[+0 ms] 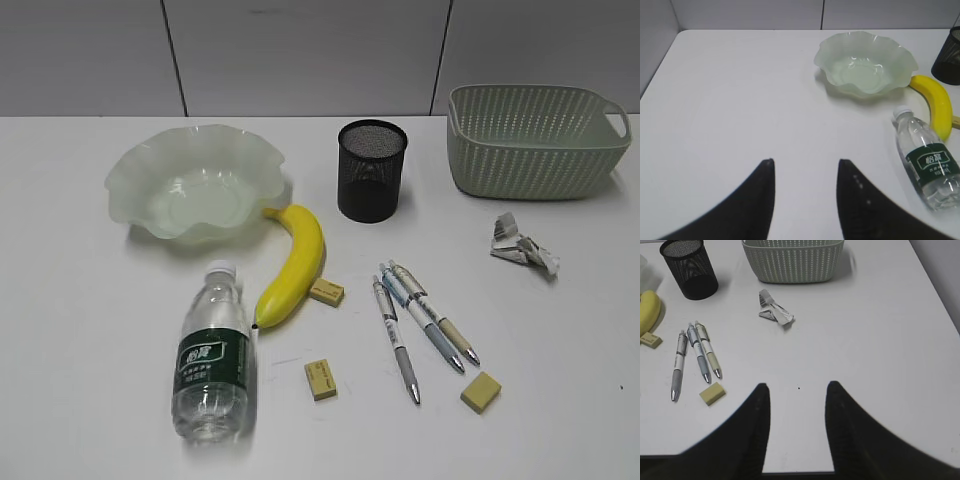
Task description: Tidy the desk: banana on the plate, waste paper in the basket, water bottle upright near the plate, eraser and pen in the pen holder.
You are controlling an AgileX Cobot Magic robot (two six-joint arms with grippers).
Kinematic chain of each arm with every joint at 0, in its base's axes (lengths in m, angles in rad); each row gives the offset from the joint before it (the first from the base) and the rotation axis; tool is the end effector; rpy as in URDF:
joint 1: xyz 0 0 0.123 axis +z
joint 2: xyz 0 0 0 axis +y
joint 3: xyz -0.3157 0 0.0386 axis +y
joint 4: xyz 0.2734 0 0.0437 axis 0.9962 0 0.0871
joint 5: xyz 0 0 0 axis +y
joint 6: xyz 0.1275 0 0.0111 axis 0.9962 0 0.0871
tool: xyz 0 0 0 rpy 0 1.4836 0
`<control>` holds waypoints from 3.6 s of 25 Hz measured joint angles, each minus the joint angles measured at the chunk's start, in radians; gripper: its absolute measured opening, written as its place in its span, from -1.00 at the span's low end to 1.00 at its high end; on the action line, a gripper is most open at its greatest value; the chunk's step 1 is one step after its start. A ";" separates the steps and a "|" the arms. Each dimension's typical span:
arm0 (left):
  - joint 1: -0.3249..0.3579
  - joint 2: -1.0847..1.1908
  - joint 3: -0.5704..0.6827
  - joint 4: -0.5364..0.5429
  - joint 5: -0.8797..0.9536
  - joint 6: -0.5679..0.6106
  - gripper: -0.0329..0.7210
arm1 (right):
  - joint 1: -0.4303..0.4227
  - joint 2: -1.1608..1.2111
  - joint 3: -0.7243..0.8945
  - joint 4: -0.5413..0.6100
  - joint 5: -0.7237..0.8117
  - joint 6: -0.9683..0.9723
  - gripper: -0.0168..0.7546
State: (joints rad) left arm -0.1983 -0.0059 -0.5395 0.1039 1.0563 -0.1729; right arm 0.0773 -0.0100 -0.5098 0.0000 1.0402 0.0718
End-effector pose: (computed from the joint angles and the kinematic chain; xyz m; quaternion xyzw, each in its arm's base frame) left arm 0.0135 0.0091 0.2868 0.0076 0.8388 -0.0491 0.5421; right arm 0.0156 0.0012 0.2784 -0.0023 0.8425 0.0401 0.5371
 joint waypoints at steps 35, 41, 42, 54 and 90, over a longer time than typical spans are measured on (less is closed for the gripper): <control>-0.021 0.827 -0.114 -0.786 -0.465 0.920 -0.10 | 0.000 0.000 0.000 0.005 0.000 0.000 -0.16; -0.337 1.354 -0.390 -0.809 -0.622 1.011 -0.10 | 0.000 0.000 0.000 0.015 0.000 0.000 -0.16; -0.404 1.421 -0.450 -0.734 -0.630 0.898 -0.10 | 0.000 0.000 0.000 0.015 0.000 0.000 -0.16; -0.526 2.038 -0.950 -0.168 -0.399 0.049 0.58 | 0.000 0.000 0.000 0.016 0.000 0.000 -0.16; -0.488 1.969 -1.015 0.045 -0.380 -0.150 -0.04 | 0.000 0.000 0.000 0.026 0.000 0.000 -0.16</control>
State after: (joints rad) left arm -0.6860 1.9633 -1.5548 0.1485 0.6763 -0.3232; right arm 0.0773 -0.0100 -0.5098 0.0262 1.0402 0.0718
